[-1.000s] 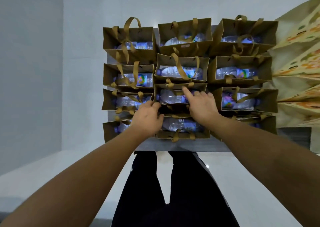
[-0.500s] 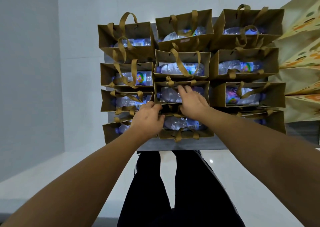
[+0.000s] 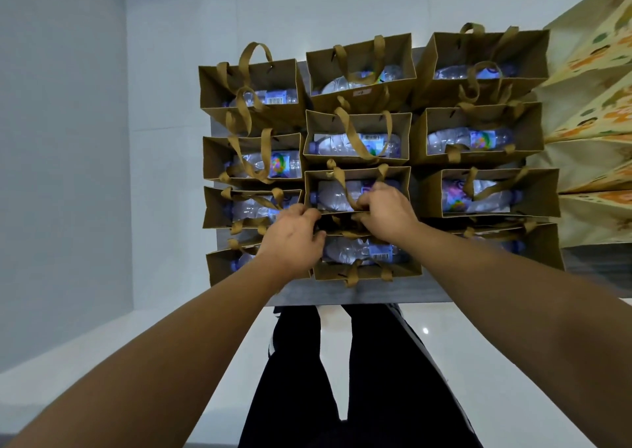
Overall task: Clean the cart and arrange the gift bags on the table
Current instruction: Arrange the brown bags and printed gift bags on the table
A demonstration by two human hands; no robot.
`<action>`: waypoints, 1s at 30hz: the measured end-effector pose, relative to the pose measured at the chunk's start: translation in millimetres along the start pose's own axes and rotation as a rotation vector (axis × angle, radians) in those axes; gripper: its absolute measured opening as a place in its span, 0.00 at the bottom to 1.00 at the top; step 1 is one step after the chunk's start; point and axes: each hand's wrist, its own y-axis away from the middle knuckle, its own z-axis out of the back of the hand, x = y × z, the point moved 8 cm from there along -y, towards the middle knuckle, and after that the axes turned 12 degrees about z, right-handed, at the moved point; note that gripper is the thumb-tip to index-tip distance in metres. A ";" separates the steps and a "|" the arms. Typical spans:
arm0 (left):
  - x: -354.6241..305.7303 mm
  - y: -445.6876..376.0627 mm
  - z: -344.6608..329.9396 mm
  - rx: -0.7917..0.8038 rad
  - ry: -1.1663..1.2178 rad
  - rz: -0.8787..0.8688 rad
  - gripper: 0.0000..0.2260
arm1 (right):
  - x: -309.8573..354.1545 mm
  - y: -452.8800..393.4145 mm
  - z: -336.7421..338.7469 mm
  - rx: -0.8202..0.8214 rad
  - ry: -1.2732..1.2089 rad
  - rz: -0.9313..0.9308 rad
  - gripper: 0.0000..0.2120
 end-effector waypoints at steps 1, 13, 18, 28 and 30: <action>0.1 0.3 3.0 -0.004 -0.001 0.002 0.16 | 2.4 4.0 4.4 -0.038 -0.021 0.009 0.10; -30.5 32.9 103.7 -0.134 -0.057 -0.117 0.16 | 70.1 59.7 99.9 -0.149 -0.212 -0.026 0.08; -45.1 56.1 156.6 -0.197 -0.122 -0.202 0.15 | 105.9 87.3 159.3 -0.205 -0.192 -0.021 0.08; -70.2 132.8 284.6 -0.426 -0.099 -0.352 0.18 | 222.0 177.0 312.8 -0.608 -0.238 0.053 0.15; -73.5 149.1 314.8 -0.491 -0.078 -0.395 0.19 | 244.4 191.2 341.3 -0.693 -0.220 0.057 0.15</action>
